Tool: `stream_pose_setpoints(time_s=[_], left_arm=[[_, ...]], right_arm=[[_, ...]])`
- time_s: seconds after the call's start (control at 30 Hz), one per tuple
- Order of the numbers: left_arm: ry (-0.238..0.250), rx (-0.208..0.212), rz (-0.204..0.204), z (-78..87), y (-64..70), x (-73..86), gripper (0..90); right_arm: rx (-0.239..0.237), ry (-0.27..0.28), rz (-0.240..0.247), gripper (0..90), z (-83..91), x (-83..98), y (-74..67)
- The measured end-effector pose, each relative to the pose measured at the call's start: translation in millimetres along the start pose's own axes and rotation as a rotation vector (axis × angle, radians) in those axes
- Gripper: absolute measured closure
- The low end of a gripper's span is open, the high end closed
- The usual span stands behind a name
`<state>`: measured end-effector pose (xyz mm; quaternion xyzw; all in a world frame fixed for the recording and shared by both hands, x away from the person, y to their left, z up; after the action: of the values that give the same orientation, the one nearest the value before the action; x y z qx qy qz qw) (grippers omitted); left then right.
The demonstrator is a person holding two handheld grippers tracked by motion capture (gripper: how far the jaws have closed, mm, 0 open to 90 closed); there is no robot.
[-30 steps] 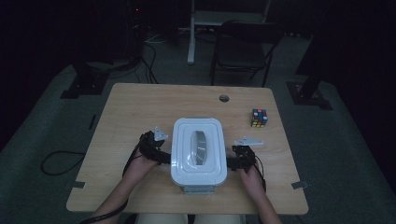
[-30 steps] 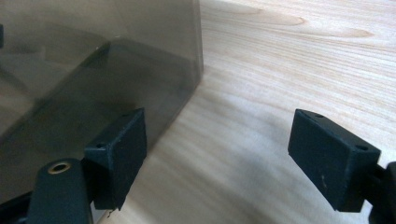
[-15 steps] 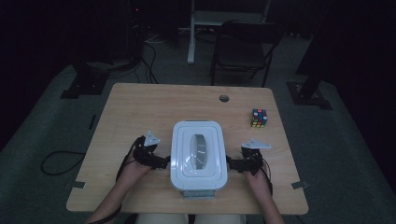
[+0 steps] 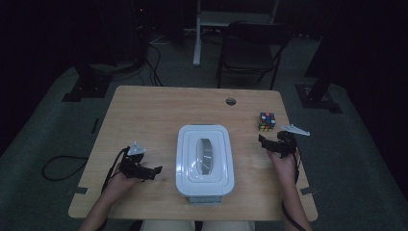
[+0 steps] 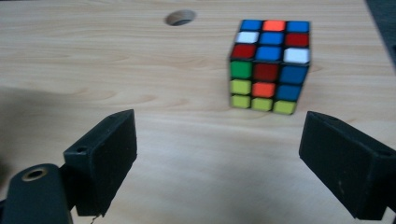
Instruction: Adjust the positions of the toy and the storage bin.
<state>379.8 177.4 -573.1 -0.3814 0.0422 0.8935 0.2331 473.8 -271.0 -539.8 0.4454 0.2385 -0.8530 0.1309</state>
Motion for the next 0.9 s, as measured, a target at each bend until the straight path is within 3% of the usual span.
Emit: stream_pose_setpoints(time_s=[0.13, 0.2, 0.23, 0.37, 0.6, 0.9], left_arm=[[-0.001, -0.013, -0.015, 6.7, -2.9, 8.7, 0.8], [-0.002, -0.009, 0.008, 11.3, -5.7, 14.2, 0.8], [0.006, -0.036, 0.02, 14.8, -10.2, 19.8, 0.8], [-0.001, -0.08, 0.008, 19.2, -17.7, 31.8, 0.8], [-0.009, -0.088, 0.033, 17.4, -22.9, 42.8, 0.8], [-0.019, -0.093, -0.014, 10.6, -16.8, 45.6, 0.8]], right_arm=[[0.037, -0.037, 0.0, 13.6, -8.9, -2.8, 11.4], [0.028, -0.04, -0.021, 13.6, -15.6, -6.2, 17.4], [0.044, -0.047, -0.027, 13.5, -19.7, -9.6, 23.5], [0.076, -0.039, -0.04, 13.5, -28.6, -21.0, 36.2], [0.103, -0.067, -0.054, 13.5, -44.1, -32.5, 46.2], [0.125, -0.087, -0.089, 15.0, -62.6, -27.8, 56.4]])
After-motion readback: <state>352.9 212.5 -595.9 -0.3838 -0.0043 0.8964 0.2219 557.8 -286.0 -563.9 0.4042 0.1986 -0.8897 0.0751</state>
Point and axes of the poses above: each handheld gripper's, and its own axes: z roughly backward along the jaws, x roughly out of its underside, y roughly to its right, the point moved 10 cm from there along -z, roughly forward along the jaws, and after that the axes turned 15 degrees about -x, right-handed, at the moved point
